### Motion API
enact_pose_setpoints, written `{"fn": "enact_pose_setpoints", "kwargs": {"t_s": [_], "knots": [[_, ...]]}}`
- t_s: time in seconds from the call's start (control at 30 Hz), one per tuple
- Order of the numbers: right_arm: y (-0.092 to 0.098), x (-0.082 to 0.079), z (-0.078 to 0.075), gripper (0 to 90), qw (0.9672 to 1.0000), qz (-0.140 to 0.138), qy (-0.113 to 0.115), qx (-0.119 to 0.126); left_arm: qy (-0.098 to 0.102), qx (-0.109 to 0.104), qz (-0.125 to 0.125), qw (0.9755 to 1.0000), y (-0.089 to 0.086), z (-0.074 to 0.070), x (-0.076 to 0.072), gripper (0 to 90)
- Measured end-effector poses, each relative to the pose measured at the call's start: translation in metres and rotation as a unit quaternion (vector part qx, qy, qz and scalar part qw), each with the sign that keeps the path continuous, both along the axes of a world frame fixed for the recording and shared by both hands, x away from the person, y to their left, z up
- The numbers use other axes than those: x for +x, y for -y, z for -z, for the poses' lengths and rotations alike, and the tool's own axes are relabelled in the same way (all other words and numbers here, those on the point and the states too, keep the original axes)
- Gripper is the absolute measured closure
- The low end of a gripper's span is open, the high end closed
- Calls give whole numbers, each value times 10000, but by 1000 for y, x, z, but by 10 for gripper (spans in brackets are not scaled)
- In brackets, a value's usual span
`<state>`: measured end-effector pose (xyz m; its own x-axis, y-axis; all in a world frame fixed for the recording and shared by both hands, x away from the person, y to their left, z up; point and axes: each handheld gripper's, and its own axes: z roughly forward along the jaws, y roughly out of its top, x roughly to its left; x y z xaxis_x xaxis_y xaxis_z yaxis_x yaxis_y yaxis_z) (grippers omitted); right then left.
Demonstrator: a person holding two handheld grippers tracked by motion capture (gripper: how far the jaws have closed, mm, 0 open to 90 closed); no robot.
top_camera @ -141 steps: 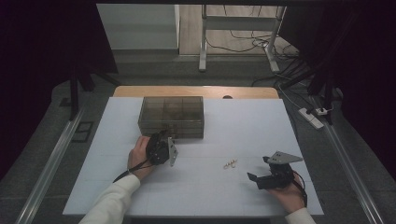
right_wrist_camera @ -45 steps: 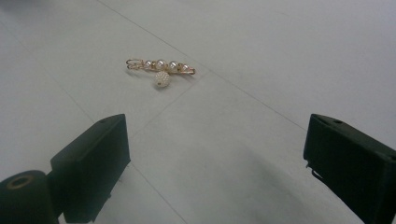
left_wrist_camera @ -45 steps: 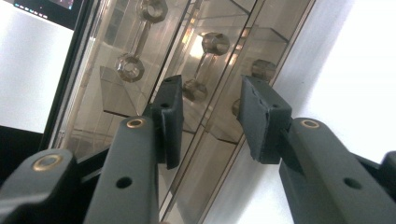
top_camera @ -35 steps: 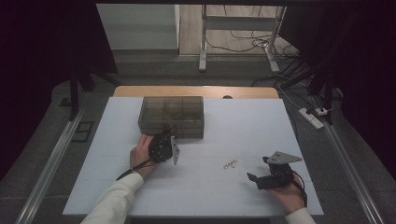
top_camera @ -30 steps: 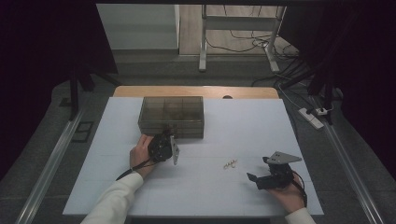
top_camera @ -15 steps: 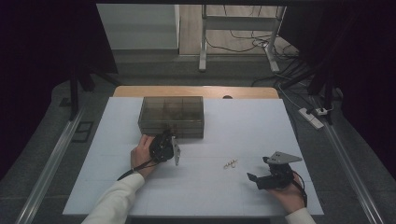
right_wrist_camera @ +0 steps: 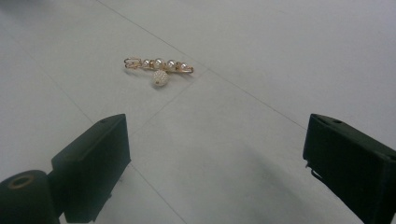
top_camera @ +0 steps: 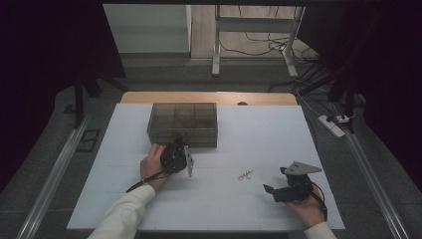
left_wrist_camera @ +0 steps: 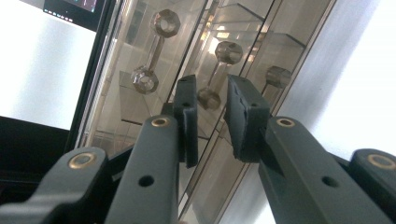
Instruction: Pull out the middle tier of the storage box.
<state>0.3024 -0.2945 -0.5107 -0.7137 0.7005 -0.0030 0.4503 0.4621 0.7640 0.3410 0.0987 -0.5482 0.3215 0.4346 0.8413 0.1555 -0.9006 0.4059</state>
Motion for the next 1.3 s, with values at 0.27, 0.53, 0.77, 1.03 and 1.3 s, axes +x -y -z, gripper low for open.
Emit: {"fn": "enact_pose_setpoints", "kwargs": {"t_s": [0.27,0.53,0.77,1.03,1.3], "knots": [[0,0,0,72,10000,-4,0,5,40,50,-24,10000,0,0,0,759],[-1,0,1,72,10000,-4,-14,-23,66,102,-9,9999,1,1,0,758],[-1,1,1,72,10000,4,-19,-14,71,141,3,9999,1,1,0,740],[-1,1,2,72,10000,0,-26,-17,55,236,-2,9997,1,1,-1,739],[-1,1,2,72,10000,0,-39,-23,75,276,36,9996,2,1,-1,721]]}}
